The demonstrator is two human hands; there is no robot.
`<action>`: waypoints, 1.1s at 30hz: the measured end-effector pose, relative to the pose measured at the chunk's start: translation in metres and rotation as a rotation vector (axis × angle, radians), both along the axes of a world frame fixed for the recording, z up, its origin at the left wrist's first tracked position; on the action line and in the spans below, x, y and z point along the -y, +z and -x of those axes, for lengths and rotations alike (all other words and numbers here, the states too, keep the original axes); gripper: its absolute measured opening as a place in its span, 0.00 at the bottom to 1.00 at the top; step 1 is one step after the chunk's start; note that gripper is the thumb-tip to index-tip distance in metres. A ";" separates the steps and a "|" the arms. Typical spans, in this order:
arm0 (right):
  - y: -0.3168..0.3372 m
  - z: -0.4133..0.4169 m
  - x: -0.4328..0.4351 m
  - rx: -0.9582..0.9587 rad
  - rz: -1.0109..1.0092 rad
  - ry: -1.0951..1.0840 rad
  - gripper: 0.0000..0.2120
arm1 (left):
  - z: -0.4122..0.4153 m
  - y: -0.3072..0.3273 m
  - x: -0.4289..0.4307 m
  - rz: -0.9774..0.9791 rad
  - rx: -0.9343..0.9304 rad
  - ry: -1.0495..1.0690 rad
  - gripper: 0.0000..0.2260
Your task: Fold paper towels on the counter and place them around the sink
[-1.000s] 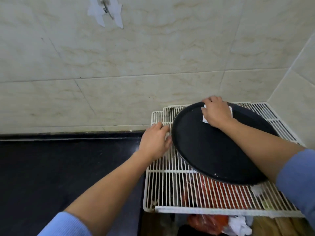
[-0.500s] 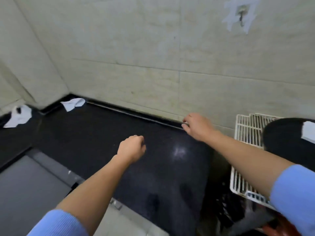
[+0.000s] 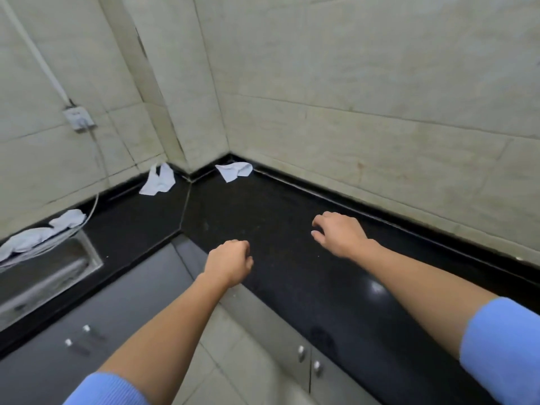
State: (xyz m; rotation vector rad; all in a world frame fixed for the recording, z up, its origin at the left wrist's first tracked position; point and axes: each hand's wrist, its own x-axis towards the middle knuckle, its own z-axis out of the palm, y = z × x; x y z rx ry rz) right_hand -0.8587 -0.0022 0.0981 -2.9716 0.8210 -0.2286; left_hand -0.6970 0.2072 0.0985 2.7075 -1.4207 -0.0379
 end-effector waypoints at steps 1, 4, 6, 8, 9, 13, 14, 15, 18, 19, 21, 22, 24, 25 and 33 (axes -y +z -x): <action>0.000 -0.015 0.001 0.001 0.002 0.004 0.15 | -0.013 -0.002 -0.001 0.005 -0.005 0.008 0.08; -0.004 -0.060 0.010 -0.011 0.002 0.012 0.15 | -0.050 -0.009 0.002 0.008 -0.023 0.016 0.08; -0.009 -0.091 0.021 -0.018 0.000 0.012 0.15 | -0.076 -0.014 0.010 0.002 -0.026 0.015 0.08; -0.014 -0.124 0.035 -0.019 -0.001 0.013 0.15 | -0.105 -0.018 0.023 -0.007 -0.015 0.010 0.09; -0.017 -0.141 0.043 -0.017 -0.002 0.015 0.15 | -0.121 -0.018 0.030 -0.009 -0.011 0.010 0.09; -0.021 -0.208 0.073 -0.032 -0.036 0.017 0.15 | -0.184 -0.013 0.059 -0.016 -0.017 0.021 0.08; -0.020 -0.224 0.079 -0.037 -0.043 0.023 0.15 | -0.198 -0.011 0.065 -0.015 -0.019 0.023 0.08; -0.019 -0.240 0.086 -0.039 -0.046 0.027 0.16 | -0.212 -0.008 0.070 -0.011 -0.024 0.026 0.08; -0.012 -0.284 0.099 -0.050 -0.038 0.039 0.15 | -0.251 -0.001 0.080 -0.002 -0.039 0.033 0.08; -0.010 -0.297 0.102 -0.055 -0.031 0.047 0.15 | -0.264 0.000 0.082 -0.004 -0.042 0.032 0.08; -0.009 -0.325 0.108 -0.061 -0.018 0.055 0.15 | -0.290 0.000 0.085 -0.009 -0.045 0.035 0.08; -0.009 -0.339 0.110 -0.062 -0.013 0.053 0.15 | -0.305 0.000 0.086 -0.010 -0.049 0.036 0.08; -0.012 -0.367 0.113 -0.070 -0.013 0.041 0.16 | -0.335 -0.004 0.090 -0.014 -0.052 0.029 0.08; -0.016 -0.381 0.114 -0.075 -0.016 0.033 0.16 | -0.351 -0.006 0.091 -0.017 -0.053 0.022 0.08; -0.059 -0.504 0.111 -0.130 -0.101 -0.096 0.14 | -0.501 -0.027 0.099 -0.052 -0.088 -0.088 0.09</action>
